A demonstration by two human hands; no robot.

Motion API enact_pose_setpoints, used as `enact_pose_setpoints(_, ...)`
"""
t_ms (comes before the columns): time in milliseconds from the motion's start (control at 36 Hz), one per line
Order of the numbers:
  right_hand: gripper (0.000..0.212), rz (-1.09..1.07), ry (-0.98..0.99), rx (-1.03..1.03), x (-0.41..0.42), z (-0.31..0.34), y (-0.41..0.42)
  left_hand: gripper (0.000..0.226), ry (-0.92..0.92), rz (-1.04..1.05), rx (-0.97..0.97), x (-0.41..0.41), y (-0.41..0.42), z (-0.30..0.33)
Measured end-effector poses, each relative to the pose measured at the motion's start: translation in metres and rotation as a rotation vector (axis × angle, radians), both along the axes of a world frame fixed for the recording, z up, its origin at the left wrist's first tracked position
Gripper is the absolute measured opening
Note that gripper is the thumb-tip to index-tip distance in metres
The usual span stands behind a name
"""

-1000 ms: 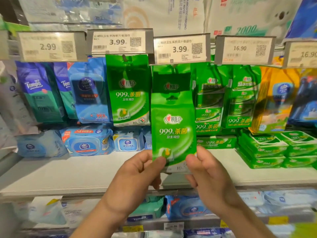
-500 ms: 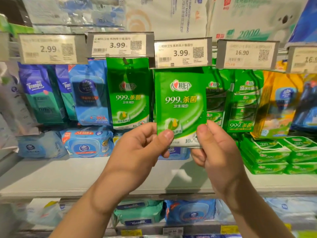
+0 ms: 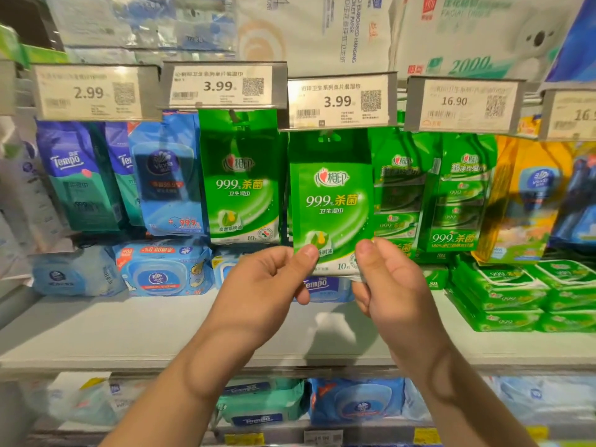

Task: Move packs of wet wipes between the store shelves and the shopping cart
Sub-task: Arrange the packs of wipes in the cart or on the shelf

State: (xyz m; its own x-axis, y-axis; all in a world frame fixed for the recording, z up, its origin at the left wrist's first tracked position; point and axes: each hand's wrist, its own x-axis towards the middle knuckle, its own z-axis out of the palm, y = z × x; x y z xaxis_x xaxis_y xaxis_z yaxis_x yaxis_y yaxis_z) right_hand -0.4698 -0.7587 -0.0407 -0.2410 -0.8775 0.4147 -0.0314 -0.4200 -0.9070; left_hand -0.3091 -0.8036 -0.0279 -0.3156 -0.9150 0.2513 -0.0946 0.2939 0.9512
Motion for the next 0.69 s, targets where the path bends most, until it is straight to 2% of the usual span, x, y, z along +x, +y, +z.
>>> enact_pose_setpoints(250,0.04,-0.011,-0.046,0.091,-0.004,-0.006,-0.025,0.042,0.045,0.066,0.097,-0.011,-0.011,0.001)
enact_pose_setpoints(361,0.028,-0.074,-0.008,0.177,-0.008,-0.025,-0.025,0.033,0.079,0.069,0.196,-0.011,-0.01,-0.009)
enact_pose_setpoints(500,0.02,-0.137,0.094,0.284,-0.015,-0.054,-0.019,0.027,0.027,0.085,0.271,-0.001,-0.003,-0.033)
enact_pose_setpoints(583,0.016,-0.203,0.268,0.374,-0.02,-0.066,-0.012,0.027,-0.087,0.172,0.22,0.008,0.002,-0.048)
enact_pose_setpoints(639,0.014,-0.233,0.504,0.361,-0.021,-0.07,-0.005,0.031,-0.29,0.252,0.147,0.013,0.007,-0.054)
enact_pose_setpoints(694,0.028,-0.222,0.719,0.377,-0.022,-0.075,-0.002,0.044,-0.542,0.319,0.08,0.017,0.015,-0.057)
